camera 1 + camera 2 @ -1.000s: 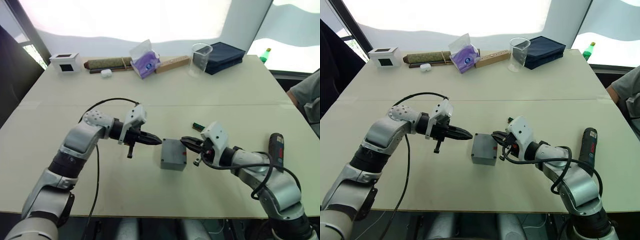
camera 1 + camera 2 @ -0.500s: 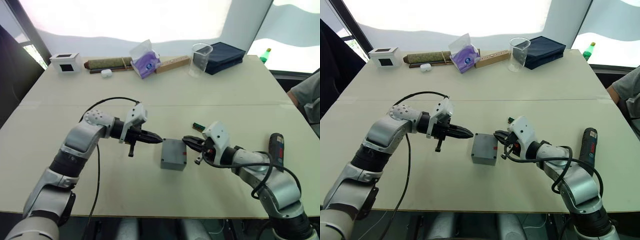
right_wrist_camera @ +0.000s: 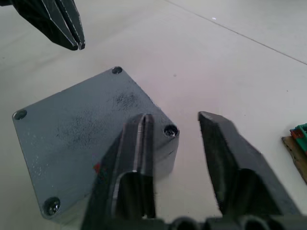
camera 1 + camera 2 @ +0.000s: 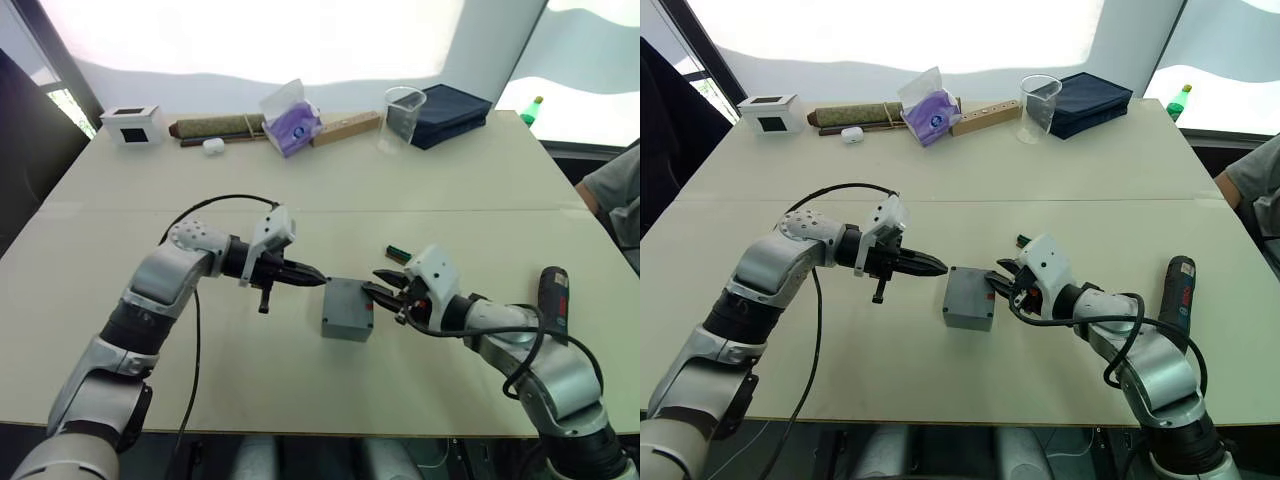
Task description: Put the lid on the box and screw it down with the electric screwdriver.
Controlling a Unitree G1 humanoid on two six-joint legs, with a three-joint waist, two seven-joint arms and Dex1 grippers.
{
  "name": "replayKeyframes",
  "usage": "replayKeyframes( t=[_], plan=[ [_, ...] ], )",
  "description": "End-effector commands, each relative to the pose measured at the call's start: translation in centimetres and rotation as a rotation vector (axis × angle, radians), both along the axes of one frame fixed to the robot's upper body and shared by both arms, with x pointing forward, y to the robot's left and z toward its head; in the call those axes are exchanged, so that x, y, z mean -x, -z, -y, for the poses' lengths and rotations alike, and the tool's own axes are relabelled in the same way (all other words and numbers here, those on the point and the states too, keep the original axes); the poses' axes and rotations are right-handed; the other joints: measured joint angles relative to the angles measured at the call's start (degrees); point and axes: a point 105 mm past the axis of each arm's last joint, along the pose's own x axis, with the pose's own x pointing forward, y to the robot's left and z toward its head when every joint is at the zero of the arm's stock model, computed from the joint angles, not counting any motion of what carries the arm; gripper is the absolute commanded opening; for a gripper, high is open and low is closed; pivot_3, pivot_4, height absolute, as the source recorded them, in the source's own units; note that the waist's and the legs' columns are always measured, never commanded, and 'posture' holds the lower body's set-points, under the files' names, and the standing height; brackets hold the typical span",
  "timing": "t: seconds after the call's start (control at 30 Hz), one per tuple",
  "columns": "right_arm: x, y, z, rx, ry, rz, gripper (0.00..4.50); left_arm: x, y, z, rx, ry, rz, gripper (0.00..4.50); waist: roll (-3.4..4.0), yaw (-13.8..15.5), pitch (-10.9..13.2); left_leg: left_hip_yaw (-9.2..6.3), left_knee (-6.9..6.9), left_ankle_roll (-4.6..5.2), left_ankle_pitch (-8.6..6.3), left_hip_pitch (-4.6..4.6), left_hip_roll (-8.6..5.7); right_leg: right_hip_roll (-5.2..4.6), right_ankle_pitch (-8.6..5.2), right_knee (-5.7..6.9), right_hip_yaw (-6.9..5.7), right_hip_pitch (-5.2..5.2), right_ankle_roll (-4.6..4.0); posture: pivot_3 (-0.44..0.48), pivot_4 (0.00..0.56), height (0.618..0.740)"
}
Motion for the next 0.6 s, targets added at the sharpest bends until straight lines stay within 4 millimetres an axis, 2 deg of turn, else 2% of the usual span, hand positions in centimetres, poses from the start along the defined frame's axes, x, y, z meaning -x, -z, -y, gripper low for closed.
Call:
replayKeyframes(
  t=[0.03, 0.07, 0.17, 0.27, 0.33, 0.43, 0.53, 0.6],
  plan=[
    [0.4, -1.4, 0.5, 0.010, -0.002, 0.043, 3.10, 0.0, -1.7, 0.4, 0.046, 0.009, 0.035, 0.00, 0.00, 0.00, 0.00, 0.00, 0.00, 0.00, 0.00, 0.00, 0.00, 0.00, 0.00, 0.00, 0.00, 0.00, 0.00, 0.000, 0.150, 0.737],
    [0.4, -1.5, 0.6, 0.012, -0.001, 0.044, 3.10, 0.0, -1.7, 0.5, 0.049, 0.010, 0.034, 0.00, 0.00, 0.01, 0.00, 0.00, 0.00, 0.00, 0.00, 0.00, 0.00, 0.00, 0.00, 0.00, 0.00, 0.00, 0.00, 0.000, 0.150, 0.737],
    [0.3, -4.8, 2.2, -0.132, 0.089, 0.061, 3.10, 0.3, -3.0, 1.4, 0.112, 0.042, 0.018, 0.00, 0.00, 0.06, 0.00, 0.00, 0.01, 0.00, 0.00, -0.01, 0.00, 0.00, 0.00, 0.00, 0.00, 0.00, 0.00, 0.000, 0.150, 0.737],
    [0.3, -7.3, 6.6, -0.141, 0.252, 0.019, 3.10, 0.9, -4.1, 2.4, 0.132, 0.123, 0.040, 0.00, 0.00, 0.32, 0.01, -0.01, 0.02, -0.01, 0.00, -0.03, -0.01, -0.02, 0.00, 0.01, 0.00, 0.02, 0.00, 0.000, 0.150, 0.737],
    [0.7, -8.2, 9.1, -0.107, 0.336, -0.035, 3.61, 1.2, -4.3, 2.9, 0.129, 0.168, 0.061, 0.00, 0.00, 0.61, 0.00, 0.00, 0.04, -0.01, 0.00, -0.03, -0.02, -0.04, 0.00, -0.05, -0.01, 0.07, 0.00, 0.000, 0.150, 0.737],
    [1.8, -8.6, 14.2, -0.036, 0.531, -0.204, 4.48, 1.8, -4.9, 3.9, 0.139, 0.235, 0.094, 0.00, 0.03, 0.74, 0.00, -0.01, -0.03, 0.07, -0.04, 0.00, -0.01, -0.01, 0.00, -0.10, -0.02, 0.07, 0.00, 0.000, 0.150, 0.737],
    [3.4, -8.2, 18.3, 0.018, 0.657, -0.358, 4.48, 2.4, -5.2, 4.7, 0.152, 0.287, 0.117, 0.00, 0.03, 1.45, 0.00, 0.04, -0.03, 0.13, -0.07, 0.00, -0.01, -0.02, 0.00, -0.15, 0.00, 0.07, -0.01, 0.000, 0.150, 0.737],
    [4.4, -8.1, 19.6, 0.047, 0.691, -0.432, 4.48, 2.8, -5.2, 5.0, 0.152, 0.313, 0.130, 0.00, 0.02, 1.65, 0.00, 0.12, -0.02, 0.21, -0.12, -0.01, -0.02, -0.01, 0.00, -0.18, 0.07, 0.05, -0.01, 0.000, 0.150, 0.737]
  ],
)
